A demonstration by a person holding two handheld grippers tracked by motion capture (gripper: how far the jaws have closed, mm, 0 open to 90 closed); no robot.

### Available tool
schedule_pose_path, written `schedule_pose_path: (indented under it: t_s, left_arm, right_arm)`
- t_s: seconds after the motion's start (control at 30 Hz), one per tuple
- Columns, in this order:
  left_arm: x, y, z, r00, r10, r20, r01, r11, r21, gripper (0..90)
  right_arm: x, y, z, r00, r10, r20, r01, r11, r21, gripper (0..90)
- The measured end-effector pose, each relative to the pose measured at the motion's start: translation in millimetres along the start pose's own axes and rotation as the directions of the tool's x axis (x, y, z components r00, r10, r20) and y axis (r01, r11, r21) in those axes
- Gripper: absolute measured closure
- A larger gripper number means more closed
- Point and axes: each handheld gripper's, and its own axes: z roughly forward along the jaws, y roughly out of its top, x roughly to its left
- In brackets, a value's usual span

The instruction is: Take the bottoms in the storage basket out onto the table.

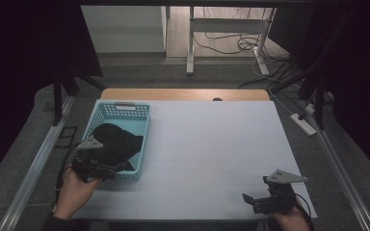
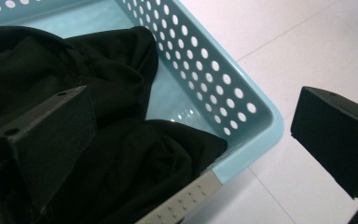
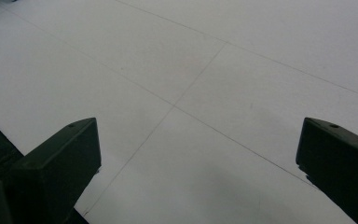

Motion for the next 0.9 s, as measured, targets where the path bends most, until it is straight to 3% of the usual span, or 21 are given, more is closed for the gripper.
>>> schedule_pose_path:
  t_s: [0.53,0.9]
  left_arm:
    - [16.1,18.9,14.9,0.9999,-0.011,-0.006,0.011,0.9983,0.058,0.0]
    - [35.5,25.5,24.6,0.9991,-0.029,-0.032,0.033,0.9912,0.129,0.0]
  right_arm:
    - [0.0,0.0,0.0,1.0,0.0,-0.001,0.0,1.0,0.001,0.0]
    - [0.0,-0.1,0.2,1.0,0.0,-0.003,0.0,1.0,0.0,0.0]
